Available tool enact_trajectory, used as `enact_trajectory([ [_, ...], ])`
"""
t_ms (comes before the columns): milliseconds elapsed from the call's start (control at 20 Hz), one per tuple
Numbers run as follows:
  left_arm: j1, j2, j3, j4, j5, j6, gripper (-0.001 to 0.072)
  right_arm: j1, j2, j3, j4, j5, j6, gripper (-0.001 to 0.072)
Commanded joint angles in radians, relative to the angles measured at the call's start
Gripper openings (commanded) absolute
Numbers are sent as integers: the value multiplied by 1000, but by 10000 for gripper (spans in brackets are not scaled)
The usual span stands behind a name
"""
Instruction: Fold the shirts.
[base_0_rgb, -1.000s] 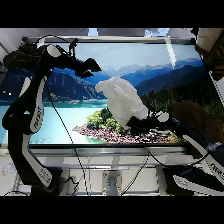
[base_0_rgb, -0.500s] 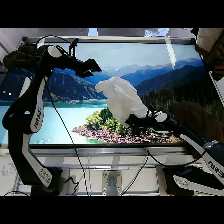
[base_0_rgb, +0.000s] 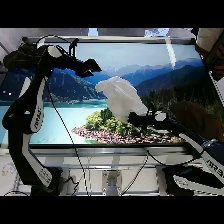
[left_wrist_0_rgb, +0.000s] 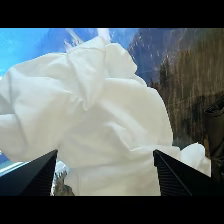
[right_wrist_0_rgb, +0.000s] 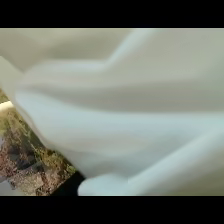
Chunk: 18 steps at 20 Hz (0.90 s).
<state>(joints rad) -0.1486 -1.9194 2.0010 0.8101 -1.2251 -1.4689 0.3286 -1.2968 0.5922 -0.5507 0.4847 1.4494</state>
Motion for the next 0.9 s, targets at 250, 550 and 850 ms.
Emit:
enact_trajectory([
  [250,-3,-8,-1,3,-81,-1,691,-173,144,295,-260,-47,-69,32],
  [550,-103,-96,-2,-3,-136,-12,692,-364,225,586,-457,158,-59,31],
  [850,-271,-219,-2,-119,177,-58,691,-379,232,614,-505,293,-60,32],
])
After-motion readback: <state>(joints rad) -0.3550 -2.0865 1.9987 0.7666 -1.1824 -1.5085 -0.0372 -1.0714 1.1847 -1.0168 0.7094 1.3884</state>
